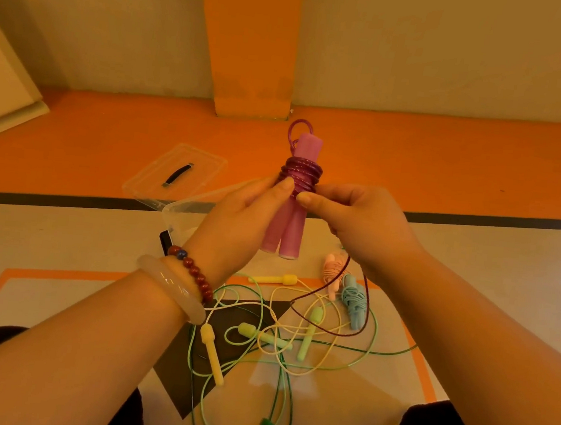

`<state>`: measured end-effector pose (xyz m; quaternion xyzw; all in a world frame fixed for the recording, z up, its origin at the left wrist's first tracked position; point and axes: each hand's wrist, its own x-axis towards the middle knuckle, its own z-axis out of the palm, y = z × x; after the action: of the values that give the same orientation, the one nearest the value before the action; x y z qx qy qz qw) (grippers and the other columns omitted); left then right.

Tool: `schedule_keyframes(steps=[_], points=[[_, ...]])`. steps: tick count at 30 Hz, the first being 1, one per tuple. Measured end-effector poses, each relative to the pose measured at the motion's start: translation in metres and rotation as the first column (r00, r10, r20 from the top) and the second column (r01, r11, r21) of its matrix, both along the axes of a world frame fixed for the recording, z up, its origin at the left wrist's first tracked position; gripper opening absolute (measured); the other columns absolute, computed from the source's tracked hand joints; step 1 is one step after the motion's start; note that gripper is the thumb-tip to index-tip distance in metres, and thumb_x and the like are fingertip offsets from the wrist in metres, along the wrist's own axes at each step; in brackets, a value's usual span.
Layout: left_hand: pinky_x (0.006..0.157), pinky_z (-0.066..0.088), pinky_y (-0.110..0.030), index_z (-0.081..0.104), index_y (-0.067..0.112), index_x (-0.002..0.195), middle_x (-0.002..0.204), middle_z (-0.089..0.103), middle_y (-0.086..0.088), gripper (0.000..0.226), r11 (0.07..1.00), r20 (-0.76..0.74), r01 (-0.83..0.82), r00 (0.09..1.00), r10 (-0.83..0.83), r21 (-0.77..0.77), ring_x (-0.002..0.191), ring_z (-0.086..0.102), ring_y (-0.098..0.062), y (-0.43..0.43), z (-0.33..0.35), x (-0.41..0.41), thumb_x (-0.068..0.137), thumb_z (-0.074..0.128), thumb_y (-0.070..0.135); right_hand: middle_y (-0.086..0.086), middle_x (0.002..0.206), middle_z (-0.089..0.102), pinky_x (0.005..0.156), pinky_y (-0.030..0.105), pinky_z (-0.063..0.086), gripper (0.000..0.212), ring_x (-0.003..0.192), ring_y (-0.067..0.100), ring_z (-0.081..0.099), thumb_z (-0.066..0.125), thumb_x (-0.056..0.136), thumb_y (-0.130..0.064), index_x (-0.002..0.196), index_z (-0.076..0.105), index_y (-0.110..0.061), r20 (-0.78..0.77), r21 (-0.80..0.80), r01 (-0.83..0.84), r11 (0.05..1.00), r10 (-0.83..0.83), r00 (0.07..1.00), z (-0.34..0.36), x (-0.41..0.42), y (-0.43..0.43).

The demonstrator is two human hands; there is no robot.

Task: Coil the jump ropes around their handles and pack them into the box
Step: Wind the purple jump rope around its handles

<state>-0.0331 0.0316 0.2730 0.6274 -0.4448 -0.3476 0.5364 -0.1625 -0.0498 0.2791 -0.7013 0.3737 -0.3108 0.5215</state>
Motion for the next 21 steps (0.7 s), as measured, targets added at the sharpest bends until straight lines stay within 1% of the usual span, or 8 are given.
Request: schedule_keyframes(steps=[2, 4, 6, 9, 13, 15, 17, 21], points=[[0.076, 0.051, -0.029, 0.063, 0.047, 0.085, 0.083, 0.067, 0.014, 0.03, 0.999, 0.108, -0.025, 0.994, 0.023, 0.023, 0.082, 0.064, -0.004, -0.002, 0.0, -0.002, 0.088, 0.036, 0.06, -0.014, 0.068, 0.065, 0.05, 0.005, 0.037, 0.008, 0.052, -0.011, 0.052, 0.07, 0.084, -0.025, 0.091, 0.073, -0.025, -0.036, -0.053, -0.014, 0.999, 0.012, 0.999, -0.002, 0.003, 0.003], [0.065, 0.051, -0.031, 0.054, 0.041, 0.094, 0.089, 0.065, 0.009, 0.025, 0.997, 0.188, -0.066, 0.98, 0.059, 0.033, 0.075, 0.065, -0.01, -0.004, -0.006, -0.006, 0.095, 0.032, 0.055, -0.015, 0.073, 0.068, 0.055, 0.004, 0.04, 0.011, 0.06, -0.013, 0.057, 0.071, 0.084, -0.023, 0.095, 0.074, -0.024, -0.037, -0.06, -0.023, 0.998, 0.021, 0.999, -0.008, 0.007, 0.008], [0.059, 0.056, -0.037, 0.044, 0.038, 0.104, 0.093, 0.067, 0.004, 0.017, 0.993, 0.126, -0.117, 0.986, 0.112, 0.03, 0.067, 0.07, -0.017, -0.003, -0.011, -0.012, 0.098, 0.034, 0.049, -0.016, 0.075, 0.068, 0.054, 0.004, 0.041, 0.012, 0.06, -0.014, 0.057, 0.07, 0.085, -0.023, 0.096, 0.073, -0.024, -0.024, -0.039, -0.008, 0.999, 0.007, 1.0, -0.012, 0.009, 0.012], [0.057, 0.058, -0.042, 0.044, 0.031, 0.107, 0.089, 0.067, 0.002, 0.021, 0.984, 0.116, -0.18, 0.977, 0.177, 0.016, 0.059, 0.069, -0.019, -0.003, -0.014, -0.015, 0.098, 0.036, 0.047, -0.016, 0.073, 0.068, 0.052, 0.006, 0.042, 0.011, 0.057, -0.01, 0.055, 0.07, 0.085, -0.025, 0.095, 0.071, -0.03, -0.027, -0.003, -0.015, 1.0, 0.015, 1.0, -0.014, 0.009, 0.012], [0.044, 0.054, -0.029, 0.055, 0.021, 0.111, 0.087, 0.069, -0.003, 0.036, 0.974, 0.056, -0.219, 0.975, 0.216, 0.05, 0.051, 0.067, -0.017, -0.004, -0.012, -0.009, 0.098, 0.035, 0.049, -0.008, 0.076, 0.068, 0.054, 0.014, 0.044, 0.017, 0.056, -0.005, 0.055, 0.069, 0.085, -0.022, 0.102, 0.072, -0.022, -0.14, -0.011, -0.111, 0.994, 0.108, 0.984, -0.006, 0.005, 0.001], [0.041, 0.051, -0.024, 0.058, 0.021, 0.113, 0.085, 0.07, -0.004, 0.041, 0.978, -0.002, -0.196, 0.981, 0.196, 0.074, 0.05, 0.067, -0.018, -0.003, -0.01, -0.009, 0.097, 0.034, 0.051, -0.007, 0.074, 0.069, 0.053, 0.012, 0.044, 0.009, 0.055, -0.005, 0.054, 0.07, 0.084, -0.025, 0.091, 0.073, -0.02, -0.204, -0.056, -0.147, 0.988, 0.133, 0.97, -0.002, 0.0, -0.005], [0.043, 0.052, -0.025, 0.059, 0.023, 0.11, 0.081, 0.07, -0.003, 0.041, 0.982, -0.072, -0.175, 0.981, 0.181, 0.075, 0.05, 0.067, -0.019, -0.001, -0.008, -0.011, 0.096, 0.035, 0.053, -0.008, 0.068, 0.068, 0.051, 0.011, 0.042, 0.016, 0.054, -0.003, 0.052, 0.071, 0.083, -0.029, 0.08, 0.073, -0.013, -0.239, -0.097, -0.156, 0.983, 0.129, 0.962, 0.0, -0.004, -0.009], [0.045, 0.053, -0.028, 0.063, 0.029, 0.094, 0.068, 0.069, 0.0, 0.041, 0.981, -0.23, -0.187, 0.953, 0.195, 0.056, 0.048, 0.066, -0.018, -0.001, -0.005, -0.015, 0.093, 0.033, 0.057, -0.008, 0.064, 0.064, 0.05, 0.011, 0.041, 0.018, 0.054, -0.001, 0.05, 0.07, 0.084, -0.025, 0.083, 0.07, -0.006, -0.142, -0.081, -0.145, 0.986, 0.132, 0.981, 0.0, -0.006, -0.009]])
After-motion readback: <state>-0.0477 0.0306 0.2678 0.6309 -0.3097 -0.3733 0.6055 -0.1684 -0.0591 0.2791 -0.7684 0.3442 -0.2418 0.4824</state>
